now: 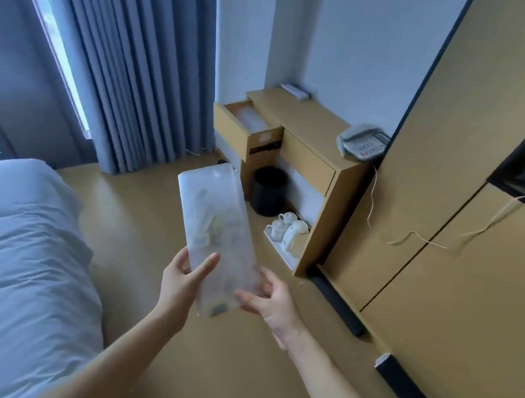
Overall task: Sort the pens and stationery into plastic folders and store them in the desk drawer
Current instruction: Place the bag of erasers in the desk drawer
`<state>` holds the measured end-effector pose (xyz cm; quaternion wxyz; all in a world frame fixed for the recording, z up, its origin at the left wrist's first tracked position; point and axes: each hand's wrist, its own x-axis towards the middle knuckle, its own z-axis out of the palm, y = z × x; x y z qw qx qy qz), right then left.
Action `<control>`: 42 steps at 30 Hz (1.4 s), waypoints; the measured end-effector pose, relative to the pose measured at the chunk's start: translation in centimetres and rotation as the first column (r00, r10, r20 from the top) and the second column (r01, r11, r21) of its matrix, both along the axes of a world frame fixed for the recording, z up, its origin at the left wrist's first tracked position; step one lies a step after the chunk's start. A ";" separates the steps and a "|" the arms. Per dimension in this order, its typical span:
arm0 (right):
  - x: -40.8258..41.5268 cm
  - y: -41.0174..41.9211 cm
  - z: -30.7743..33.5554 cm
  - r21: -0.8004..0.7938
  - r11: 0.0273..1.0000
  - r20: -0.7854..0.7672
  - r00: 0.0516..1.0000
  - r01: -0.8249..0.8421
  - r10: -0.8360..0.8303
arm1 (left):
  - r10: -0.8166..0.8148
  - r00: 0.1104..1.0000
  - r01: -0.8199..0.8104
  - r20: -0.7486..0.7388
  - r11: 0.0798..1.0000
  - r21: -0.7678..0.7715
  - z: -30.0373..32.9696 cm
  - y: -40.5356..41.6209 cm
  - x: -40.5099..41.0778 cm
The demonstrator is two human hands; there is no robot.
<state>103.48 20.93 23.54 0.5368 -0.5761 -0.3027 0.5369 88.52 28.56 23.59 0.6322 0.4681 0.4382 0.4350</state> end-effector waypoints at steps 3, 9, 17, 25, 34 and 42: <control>1.3 6.1 -1.5 -0.017 0.999 -0.012 1.000 -0.028 0.028 | 0.093 0.995 -0.094 -0.017 0.995 -0.034 -1.2 4.8 1.1; 6.1 19.9 -3.1 -0.012 0.997 0.064 0.995 -0.075 0.076 | 0.111 0.993 -0.105 0.036 0.987 -0.125 -3.7 17.6 4.9; 14.2 36.6 -1.1 -0.038 0.992 0.117 0.985 -0.124 0.128 | -0.078 0.983 0.116 0.163 0.965 -0.236 -2.3 36.6 9.8; 22.2 51.1 -3.8 -0.090 0.984 0.148 0.975 -0.152 0.164 | 0.014 0.998 0.002 0.060 0.965 -0.264 -3.3 53.9 16.2; 31.8 68.0 -5.4 -0.121 0.984 0.070 0.987 -0.135 0.144 | 0.025 0.994 -0.051 -0.107 0.967 -0.250 -3.9 70.7 25.7; 35.1 77.0 -7.6 -0.183 0.981 0.106 0.991 -0.058 0.078 | -0.128 0.967 0.034 -0.220 0.922 -0.385 -6.8 82.0 29.3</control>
